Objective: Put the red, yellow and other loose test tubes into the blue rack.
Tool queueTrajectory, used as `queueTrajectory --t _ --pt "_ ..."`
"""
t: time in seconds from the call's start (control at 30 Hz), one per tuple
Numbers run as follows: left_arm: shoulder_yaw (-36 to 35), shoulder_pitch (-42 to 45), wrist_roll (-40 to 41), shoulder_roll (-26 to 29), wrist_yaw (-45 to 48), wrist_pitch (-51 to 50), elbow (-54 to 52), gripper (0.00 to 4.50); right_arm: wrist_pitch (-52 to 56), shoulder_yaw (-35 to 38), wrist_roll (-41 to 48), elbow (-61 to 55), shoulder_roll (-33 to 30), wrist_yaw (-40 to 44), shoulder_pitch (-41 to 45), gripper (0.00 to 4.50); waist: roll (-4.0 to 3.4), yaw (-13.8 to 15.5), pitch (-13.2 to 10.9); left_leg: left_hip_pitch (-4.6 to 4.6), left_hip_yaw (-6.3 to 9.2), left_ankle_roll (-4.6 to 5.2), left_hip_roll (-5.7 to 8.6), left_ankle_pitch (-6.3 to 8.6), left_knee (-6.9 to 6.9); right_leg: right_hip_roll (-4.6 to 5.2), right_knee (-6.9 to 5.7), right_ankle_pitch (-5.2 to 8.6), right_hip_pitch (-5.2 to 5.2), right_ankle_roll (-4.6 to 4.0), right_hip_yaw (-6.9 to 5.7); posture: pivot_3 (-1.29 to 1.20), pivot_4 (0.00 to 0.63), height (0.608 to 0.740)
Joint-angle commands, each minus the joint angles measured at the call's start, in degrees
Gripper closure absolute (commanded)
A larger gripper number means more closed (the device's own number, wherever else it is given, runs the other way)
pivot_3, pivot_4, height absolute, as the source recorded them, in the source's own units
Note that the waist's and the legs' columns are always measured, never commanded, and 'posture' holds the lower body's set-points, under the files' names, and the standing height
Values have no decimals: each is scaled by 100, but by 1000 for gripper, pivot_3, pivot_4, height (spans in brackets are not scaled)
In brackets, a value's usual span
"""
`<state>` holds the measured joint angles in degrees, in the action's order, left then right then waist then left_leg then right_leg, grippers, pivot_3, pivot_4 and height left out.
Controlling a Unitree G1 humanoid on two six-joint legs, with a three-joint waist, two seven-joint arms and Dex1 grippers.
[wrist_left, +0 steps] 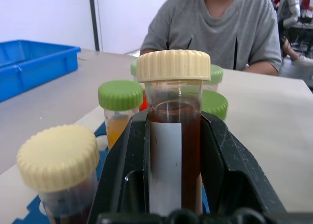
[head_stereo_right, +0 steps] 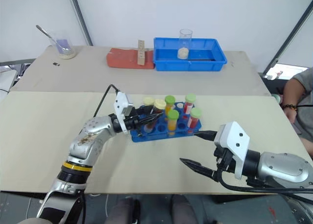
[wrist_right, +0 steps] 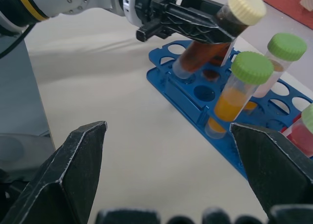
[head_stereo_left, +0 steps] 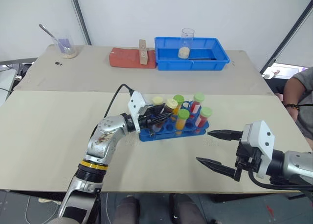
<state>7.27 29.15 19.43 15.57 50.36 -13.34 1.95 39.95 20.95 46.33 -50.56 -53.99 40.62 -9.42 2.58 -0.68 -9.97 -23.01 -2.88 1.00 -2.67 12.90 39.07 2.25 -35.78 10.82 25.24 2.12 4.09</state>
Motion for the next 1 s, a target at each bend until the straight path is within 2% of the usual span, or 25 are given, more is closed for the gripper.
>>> queueTrajectory --t 0.03,0.5,0.73,1.0 --pt "72 53 -71 -115 -61 212 -69 3614 20 158 95 -182 17 -116 -2 0 0 0 0 0 0 0 0 0 0 0 0 0 0 1 0 0 150 740" --pt "36 -149 -31 -109 -156 51 -331 3614 17 186 128 -132 4 -198 32 0 0 -4 0 -1 4 0 1 0 0 0 1 2 0 0 -1 0 150 740" --pt "108 -343 -106 -256 -291 296 -390 3614 487 326 338 -162 -186 -401 -110 0 0 -2 0 0 5 0 1 0 -2 2 2 4 -1 -2 -1 0 150 740" --pt "92 -498 -227 -307 -439 694 -267 3614 553 315 281 -182 -198 -487 -26 0 0 -3 0 -1 6 0 2 0 -2 3 3 9 -1 -9 -2 0 150 740"
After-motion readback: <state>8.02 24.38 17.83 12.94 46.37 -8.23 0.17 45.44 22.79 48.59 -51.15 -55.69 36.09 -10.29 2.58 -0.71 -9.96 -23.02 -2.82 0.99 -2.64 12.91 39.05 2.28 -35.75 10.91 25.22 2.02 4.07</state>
